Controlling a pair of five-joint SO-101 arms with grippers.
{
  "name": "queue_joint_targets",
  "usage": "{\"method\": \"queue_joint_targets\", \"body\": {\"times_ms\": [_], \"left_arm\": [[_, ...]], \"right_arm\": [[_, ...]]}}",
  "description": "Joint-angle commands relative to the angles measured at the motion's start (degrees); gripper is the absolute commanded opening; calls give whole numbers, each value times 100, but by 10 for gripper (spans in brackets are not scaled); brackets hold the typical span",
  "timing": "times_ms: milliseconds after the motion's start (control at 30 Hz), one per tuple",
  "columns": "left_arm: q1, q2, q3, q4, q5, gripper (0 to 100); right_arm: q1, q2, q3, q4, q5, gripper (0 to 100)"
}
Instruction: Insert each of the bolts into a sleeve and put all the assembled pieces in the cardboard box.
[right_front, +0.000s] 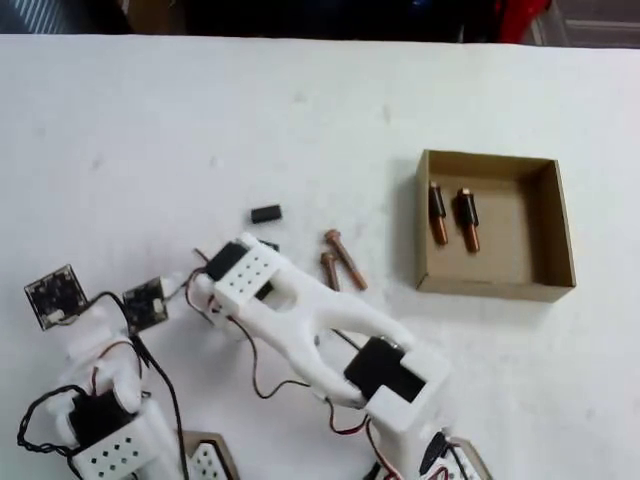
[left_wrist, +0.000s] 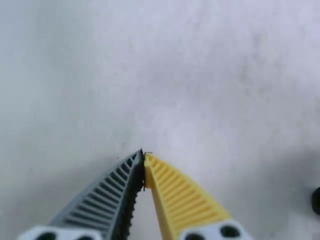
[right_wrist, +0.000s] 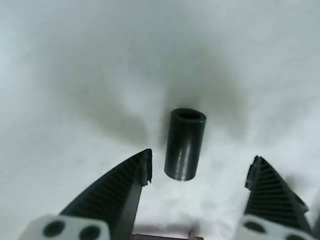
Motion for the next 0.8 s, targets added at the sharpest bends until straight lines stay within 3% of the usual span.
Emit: {"method": "queue_joint_targets", "body": {"times_ms": [0,167,400,767], "left_arm": [[75,-48,-18,35,-62,23],[75,-48,-18,35,-62,23],[75,-48,-18,35,-62,23],[75,-48,-18,35,-62,23]], "right_arm": [[-57,-31,-105,-207,-18,287],[-57,-31,-132,-224,-756,286],[-57,-31,-88,-171,-1160,278],[-57,-22,-88,-198,-1310,54]]}}
